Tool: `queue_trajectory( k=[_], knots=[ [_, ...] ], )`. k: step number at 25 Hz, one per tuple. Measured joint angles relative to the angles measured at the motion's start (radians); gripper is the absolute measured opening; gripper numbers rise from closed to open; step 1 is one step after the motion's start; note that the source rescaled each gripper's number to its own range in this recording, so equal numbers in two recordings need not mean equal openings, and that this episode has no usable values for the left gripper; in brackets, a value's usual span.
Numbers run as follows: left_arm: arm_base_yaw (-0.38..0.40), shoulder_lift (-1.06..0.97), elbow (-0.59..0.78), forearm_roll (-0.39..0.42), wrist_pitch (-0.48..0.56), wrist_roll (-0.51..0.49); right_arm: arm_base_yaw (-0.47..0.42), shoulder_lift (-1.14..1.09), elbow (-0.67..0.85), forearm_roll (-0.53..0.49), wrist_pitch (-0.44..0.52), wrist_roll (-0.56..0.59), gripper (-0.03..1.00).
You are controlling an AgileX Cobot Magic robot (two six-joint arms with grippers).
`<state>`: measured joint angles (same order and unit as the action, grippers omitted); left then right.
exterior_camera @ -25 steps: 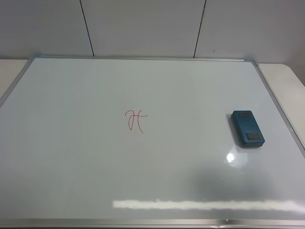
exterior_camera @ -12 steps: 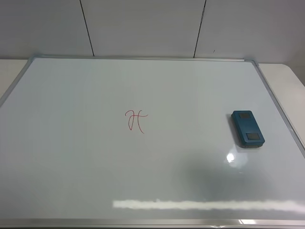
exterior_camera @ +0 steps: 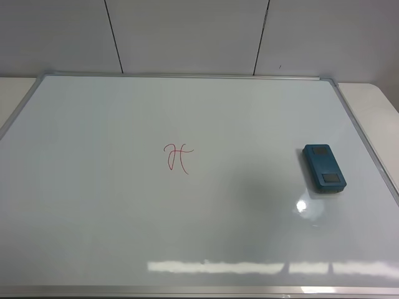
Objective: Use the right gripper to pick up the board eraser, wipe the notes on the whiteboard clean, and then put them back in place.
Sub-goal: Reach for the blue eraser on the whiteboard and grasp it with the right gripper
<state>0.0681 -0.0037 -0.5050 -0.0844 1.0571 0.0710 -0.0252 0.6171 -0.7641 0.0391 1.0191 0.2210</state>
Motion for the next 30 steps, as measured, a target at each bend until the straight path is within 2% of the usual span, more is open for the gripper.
queue_trajectory(
  k=[14, 20, 30],
  knots=[
    [0.000, 0.000, 0.000, 0.000, 0.000, 0.000, 0.000, 0.409, -0.021, 0.027, -0.054, -0.039, 1.00],
    [0.000, 0.000, 0.000, 0.000, 0.000, 0.000, 0.000, 0.548, -0.021, 0.027, -0.059, -0.125, 1.00],
    [0.000, 0.000, 0.000, 0.000, 0.000, 0.000, 0.066, 0.701, -0.022, -0.063, -0.153, -0.145, 1.00]
  ],
)
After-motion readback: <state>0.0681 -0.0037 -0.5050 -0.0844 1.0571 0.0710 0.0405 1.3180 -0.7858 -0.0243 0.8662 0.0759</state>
